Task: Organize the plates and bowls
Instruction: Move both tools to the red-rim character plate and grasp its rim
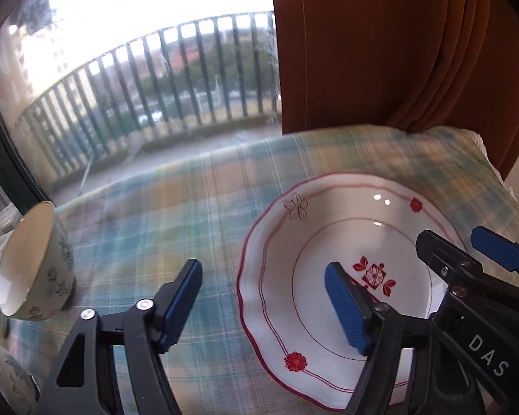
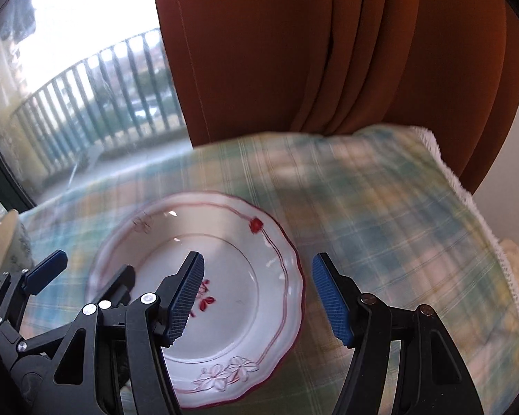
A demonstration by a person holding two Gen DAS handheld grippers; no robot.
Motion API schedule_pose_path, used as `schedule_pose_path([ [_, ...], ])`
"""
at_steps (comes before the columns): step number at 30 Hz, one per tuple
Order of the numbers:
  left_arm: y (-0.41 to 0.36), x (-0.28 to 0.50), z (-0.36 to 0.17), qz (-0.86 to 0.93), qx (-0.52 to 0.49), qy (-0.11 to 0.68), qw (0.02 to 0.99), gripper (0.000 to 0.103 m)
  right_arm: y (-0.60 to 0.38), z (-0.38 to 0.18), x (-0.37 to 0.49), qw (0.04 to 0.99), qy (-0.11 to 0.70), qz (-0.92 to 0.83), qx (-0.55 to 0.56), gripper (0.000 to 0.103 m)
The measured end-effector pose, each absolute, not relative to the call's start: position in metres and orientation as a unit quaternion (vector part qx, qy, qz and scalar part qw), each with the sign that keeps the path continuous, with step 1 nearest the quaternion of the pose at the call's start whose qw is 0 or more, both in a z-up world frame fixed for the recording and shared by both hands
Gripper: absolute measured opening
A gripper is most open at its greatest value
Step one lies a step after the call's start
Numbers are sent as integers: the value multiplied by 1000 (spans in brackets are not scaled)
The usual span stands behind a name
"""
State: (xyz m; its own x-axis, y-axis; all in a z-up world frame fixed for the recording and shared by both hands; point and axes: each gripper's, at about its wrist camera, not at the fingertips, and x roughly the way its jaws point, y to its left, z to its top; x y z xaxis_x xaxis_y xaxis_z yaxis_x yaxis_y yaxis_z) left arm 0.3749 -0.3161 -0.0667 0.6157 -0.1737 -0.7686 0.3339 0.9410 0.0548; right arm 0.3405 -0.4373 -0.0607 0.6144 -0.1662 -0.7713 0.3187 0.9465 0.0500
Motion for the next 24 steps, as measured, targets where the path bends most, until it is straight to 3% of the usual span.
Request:
schedule_pose_path([
  [3,-318,377,-71,-143,101,428,887,67,-442,-71,345,888,429,-133,100,60],
  [9,-319,381,-74,-160,85,452,873,49,-438,-76,347,885,437,-146,68,50],
  [24,-285,372,-73,-134,110,459,871,49,-397,-76,343,876,474,-83,37,50],
])
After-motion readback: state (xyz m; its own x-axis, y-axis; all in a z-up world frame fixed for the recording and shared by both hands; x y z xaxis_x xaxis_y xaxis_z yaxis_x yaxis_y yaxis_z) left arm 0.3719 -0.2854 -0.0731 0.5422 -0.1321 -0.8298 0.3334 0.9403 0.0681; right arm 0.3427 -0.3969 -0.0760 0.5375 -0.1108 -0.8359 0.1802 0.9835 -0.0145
